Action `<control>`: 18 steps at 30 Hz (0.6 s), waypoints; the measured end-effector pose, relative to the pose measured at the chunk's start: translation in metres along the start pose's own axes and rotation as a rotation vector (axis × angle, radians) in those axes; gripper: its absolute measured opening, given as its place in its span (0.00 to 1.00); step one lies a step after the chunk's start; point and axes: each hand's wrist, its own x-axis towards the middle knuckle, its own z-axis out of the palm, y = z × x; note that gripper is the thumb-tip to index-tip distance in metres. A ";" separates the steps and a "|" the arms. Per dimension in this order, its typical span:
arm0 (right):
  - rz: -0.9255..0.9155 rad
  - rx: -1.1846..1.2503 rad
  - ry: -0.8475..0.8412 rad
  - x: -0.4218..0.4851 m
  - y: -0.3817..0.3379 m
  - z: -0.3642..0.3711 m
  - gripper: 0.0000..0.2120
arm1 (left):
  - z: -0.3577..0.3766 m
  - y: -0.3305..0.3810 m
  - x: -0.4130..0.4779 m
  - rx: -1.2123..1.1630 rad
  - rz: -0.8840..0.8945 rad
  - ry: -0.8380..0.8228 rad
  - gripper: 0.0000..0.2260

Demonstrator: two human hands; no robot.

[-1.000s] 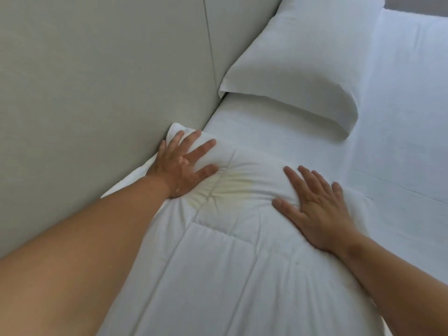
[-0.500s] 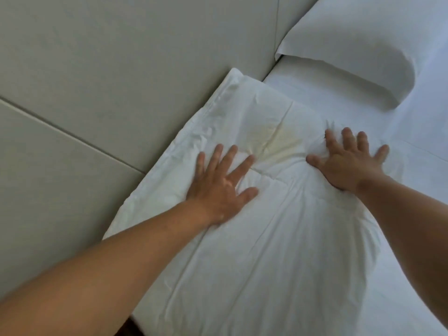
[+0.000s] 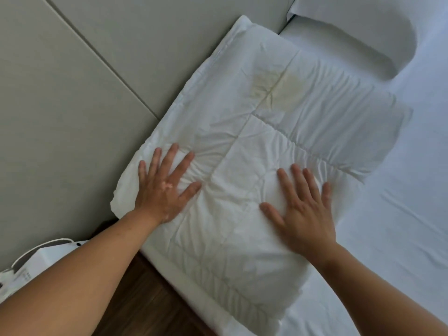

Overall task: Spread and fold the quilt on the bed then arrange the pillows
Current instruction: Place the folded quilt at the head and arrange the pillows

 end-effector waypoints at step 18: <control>0.148 0.034 0.057 0.093 0.060 -0.103 0.36 | -0.072 0.162 0.195 0.035 0.329 0.057 0.32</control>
